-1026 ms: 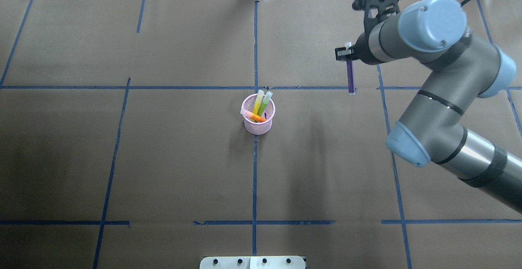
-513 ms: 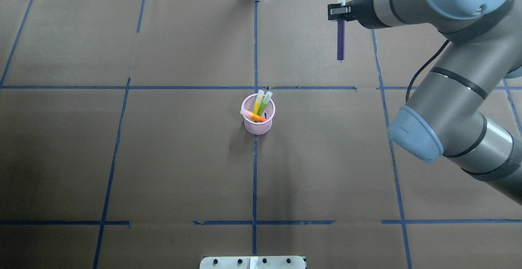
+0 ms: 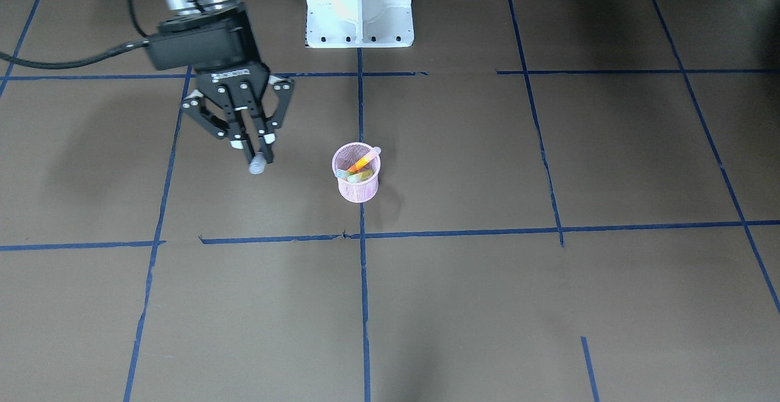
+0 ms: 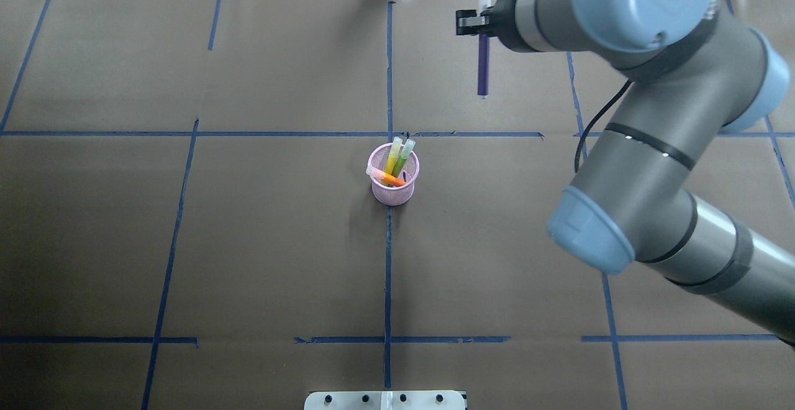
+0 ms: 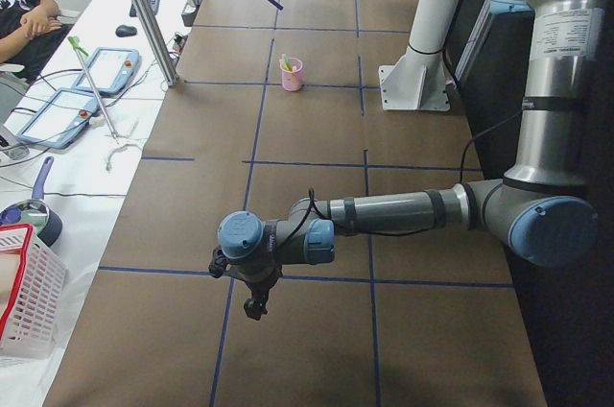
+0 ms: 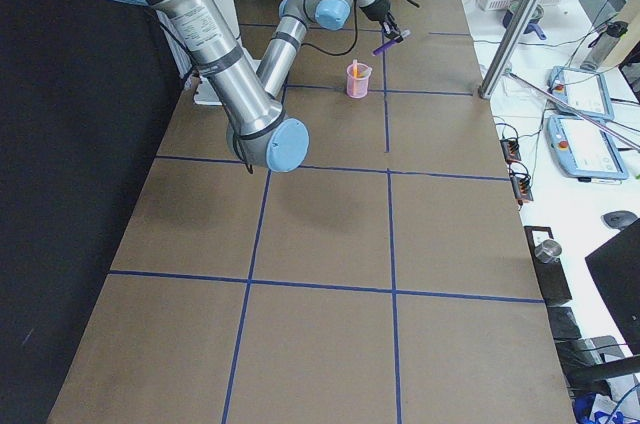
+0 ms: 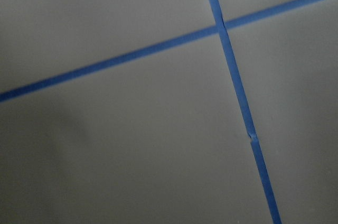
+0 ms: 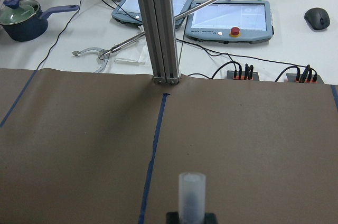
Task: Collect pens into pen holder
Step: 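Carry the purple marker over the lavender cup with the right gripper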
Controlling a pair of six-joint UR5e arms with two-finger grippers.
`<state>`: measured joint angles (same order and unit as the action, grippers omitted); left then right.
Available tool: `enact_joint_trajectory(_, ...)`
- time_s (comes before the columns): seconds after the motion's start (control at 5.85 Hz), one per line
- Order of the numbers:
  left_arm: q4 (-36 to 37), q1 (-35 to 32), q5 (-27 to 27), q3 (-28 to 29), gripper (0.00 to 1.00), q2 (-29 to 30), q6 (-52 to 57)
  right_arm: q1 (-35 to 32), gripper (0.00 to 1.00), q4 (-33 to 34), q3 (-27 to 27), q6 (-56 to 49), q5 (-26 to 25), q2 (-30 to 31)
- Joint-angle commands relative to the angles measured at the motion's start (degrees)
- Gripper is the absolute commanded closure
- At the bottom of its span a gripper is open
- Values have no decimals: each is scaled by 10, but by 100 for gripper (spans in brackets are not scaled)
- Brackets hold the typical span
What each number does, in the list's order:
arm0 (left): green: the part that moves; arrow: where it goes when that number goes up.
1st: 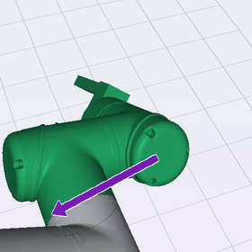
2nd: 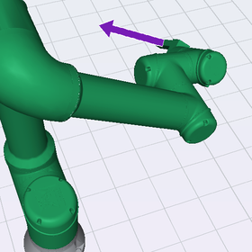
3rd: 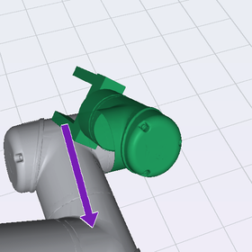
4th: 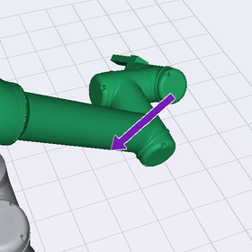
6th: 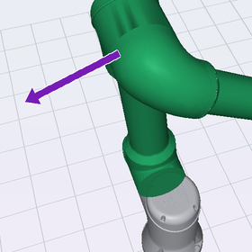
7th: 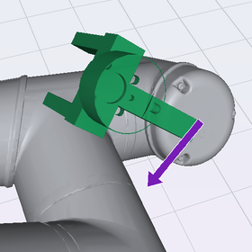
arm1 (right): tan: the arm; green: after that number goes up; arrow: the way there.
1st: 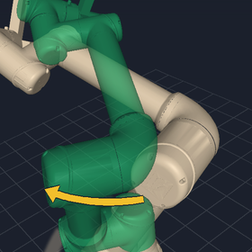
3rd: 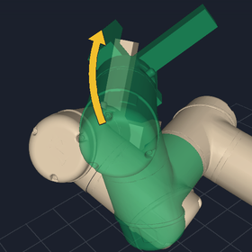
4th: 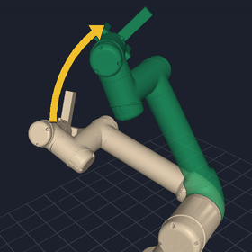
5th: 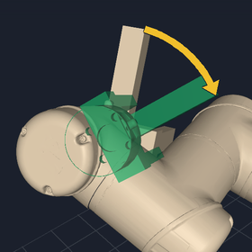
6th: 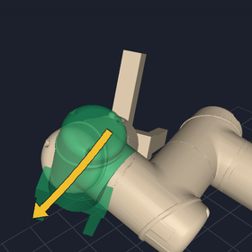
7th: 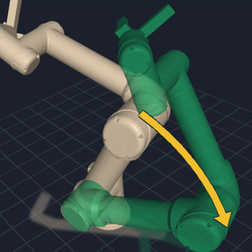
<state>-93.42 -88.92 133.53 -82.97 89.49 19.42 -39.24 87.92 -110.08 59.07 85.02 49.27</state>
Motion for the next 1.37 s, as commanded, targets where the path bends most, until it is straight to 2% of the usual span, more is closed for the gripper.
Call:
enact_joint_trajectory(0.0, 0, 1, -1, -11, 0, -10, -2, 57, 100, -5, 50, 13, -86, -41)
enact_joint_trajectory(0.17, -1, 1, -1, -11, 0, -18, 1, 83, 100, -18, 90, 34, -117, -61)
enact_joint_trajectory(0.34, -1, 1, -2, -12, 0, -18, 0, 101, 100, -65, 135, 42, -149, -70)
enact_joint_trajectory(0.51, -1, 1, -2, -12, 0, -18, 1, 112, 100, -109, 171, 43, -152, -65)
enact_joint_trajectory(1.2, -1, 1, -2, -12, 0, -17, 1, 152, 100, -113, 169, 50, -152, -31)
